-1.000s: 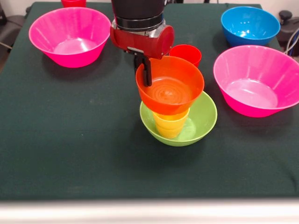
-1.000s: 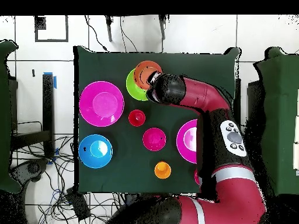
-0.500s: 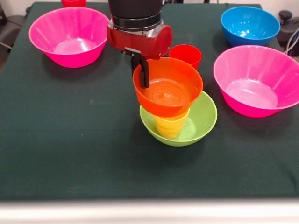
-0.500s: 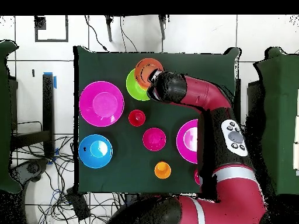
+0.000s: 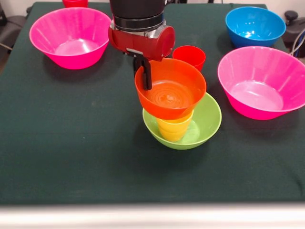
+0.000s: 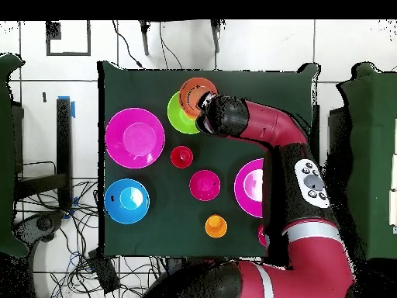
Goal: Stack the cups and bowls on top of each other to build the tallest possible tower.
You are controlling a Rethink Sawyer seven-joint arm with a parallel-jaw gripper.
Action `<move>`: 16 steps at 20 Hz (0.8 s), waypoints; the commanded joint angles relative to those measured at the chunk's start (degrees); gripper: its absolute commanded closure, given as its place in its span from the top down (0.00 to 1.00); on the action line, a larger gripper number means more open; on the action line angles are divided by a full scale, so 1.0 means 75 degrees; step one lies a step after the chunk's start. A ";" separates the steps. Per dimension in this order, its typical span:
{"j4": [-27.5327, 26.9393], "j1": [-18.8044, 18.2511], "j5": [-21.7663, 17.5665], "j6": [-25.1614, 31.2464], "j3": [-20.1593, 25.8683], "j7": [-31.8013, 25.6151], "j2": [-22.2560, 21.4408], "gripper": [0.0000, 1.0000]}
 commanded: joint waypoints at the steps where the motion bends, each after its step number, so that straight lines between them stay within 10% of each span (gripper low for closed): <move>1: 0.0164 -0.0080 -0.0207 -0.0122 0.0557 -0.0234 0.0379 0.00; 16: 0.0123 -0.0094 -0.0158 -0.0214 0.0663 -0.0198 0.0491 0.00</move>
